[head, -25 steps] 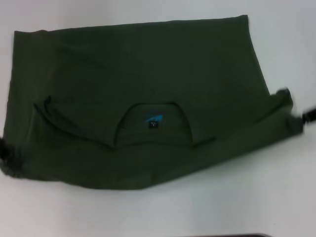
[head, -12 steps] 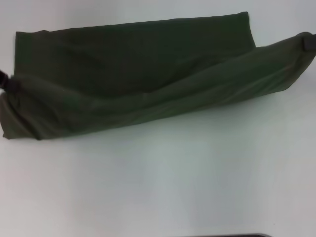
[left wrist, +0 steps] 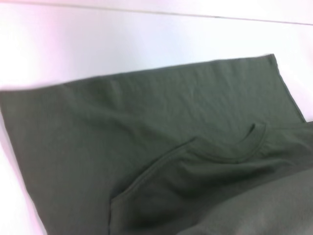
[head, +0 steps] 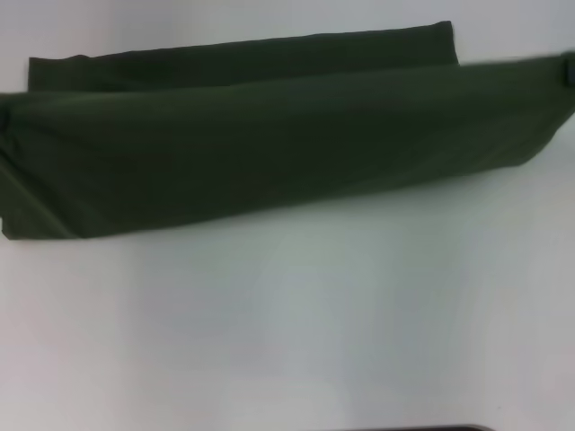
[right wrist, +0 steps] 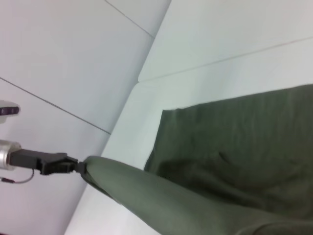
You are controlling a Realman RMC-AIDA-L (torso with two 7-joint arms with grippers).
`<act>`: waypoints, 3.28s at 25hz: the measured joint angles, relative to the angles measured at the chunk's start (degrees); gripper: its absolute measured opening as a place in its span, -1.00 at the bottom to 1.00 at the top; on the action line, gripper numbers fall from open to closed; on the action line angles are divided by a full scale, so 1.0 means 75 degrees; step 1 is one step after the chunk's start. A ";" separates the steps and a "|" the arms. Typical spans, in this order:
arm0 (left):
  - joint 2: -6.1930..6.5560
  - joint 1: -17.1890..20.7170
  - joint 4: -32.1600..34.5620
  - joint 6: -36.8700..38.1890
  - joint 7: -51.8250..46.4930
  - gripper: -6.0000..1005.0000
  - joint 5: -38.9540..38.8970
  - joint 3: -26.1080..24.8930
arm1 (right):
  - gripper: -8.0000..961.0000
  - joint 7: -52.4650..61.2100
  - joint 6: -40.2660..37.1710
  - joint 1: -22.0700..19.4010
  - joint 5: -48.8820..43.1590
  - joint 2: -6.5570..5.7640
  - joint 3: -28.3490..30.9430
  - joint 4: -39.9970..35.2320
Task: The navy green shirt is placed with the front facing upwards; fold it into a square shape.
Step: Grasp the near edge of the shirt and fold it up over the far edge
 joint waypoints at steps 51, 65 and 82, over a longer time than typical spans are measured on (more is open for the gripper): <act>-0.1102 -0.0404 -0.1018 -0.6363 -0.1729 -0.93 0.0170 0.2182 | -0.89 -0.0076 0.6991 0.0872 -0.0242 0.1230 -0.1330 0.0921; -0.1264 -0.0523 -0.1387 -0.7134 -0.1887 -0.93 0.0181 0.2555 | -0.89 -0.0130 0.7913 0.1112 -0.0242 0.1261 -0.1955 0.1583; -0.1273 -0.0512 -0.1417 -0.7279 -0.2519 -0.71 0.0492 0.2556 | -0.62 0.0073 0.8171 0.1341 -0.0842 0.1003 -0.2035 0.1917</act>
